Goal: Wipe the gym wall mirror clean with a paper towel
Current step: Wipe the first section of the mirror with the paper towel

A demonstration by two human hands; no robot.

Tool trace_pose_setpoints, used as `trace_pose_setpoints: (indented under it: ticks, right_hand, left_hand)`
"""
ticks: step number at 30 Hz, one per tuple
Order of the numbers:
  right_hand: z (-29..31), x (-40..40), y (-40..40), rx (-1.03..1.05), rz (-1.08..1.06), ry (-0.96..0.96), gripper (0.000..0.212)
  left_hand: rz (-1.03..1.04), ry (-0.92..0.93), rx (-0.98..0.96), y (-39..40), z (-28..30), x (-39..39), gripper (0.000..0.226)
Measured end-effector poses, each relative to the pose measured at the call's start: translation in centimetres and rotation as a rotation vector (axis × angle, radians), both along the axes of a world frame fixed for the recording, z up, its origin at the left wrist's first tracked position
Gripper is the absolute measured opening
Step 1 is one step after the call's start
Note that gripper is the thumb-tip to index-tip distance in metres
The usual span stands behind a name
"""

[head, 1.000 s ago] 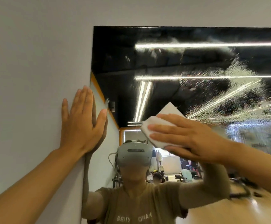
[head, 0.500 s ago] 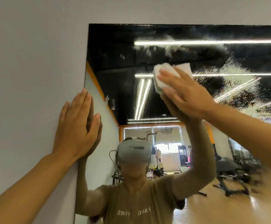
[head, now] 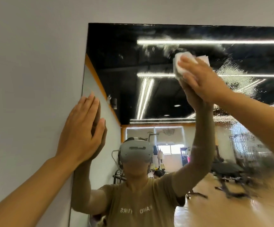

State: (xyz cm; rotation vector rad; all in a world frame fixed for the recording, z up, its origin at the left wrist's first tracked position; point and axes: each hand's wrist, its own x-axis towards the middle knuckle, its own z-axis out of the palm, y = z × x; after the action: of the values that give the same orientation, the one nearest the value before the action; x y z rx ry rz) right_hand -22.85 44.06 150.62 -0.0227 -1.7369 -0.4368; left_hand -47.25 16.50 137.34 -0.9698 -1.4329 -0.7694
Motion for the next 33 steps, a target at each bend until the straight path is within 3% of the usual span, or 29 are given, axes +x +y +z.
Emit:
trace_pose_setpoints:
  ticks: [3,5,12,15,19,28,33]
  right_hand:
    - [2.5,-0.6,-1.0,-0.178,-0.007,0.105,0.048]
    - [1.5,-0.9,-1.3,-0.169,-0.023,0.089,0.05]
    - [-13.0,1.5,1.0,0.152,0.002,-0.145,0.053]
    - [-16.2,2.8,2.4,0.27,-0.025,-0.208,0.05]
    - [-13.3,3.1,2.9,0.253,-0.053,-0.204,0.048]
    - [0.8,1.6,2.0,-0.238,0.01,0.157,0.047]
    - [-1.0,1.4,1.9,-0.278,-0.047,0.16,0.051]
  left_hand:
    - [0.012,-0.004,0.0,0.1,-0.1,-0.2,0.073]
    - [0.01,-0.005,0.002,0.3,-0.1,-0.2,0.072]
    - [0.024,-0.01,-0.01,0.9,-0.1,-0.3,0.072]
    - [0.041,-0.001,0.001,1.2,0.0,-0.2,0.071]
    - [0.077,-0.025,0.0,1.3,0.0,0.4,0.078]
    - [0.162,-0.062,-0.007,1.9,-0.1,0.8,0.088]
    - [0.182,-0.068,-0.014,1.9,-0.2,0.9,0.09]
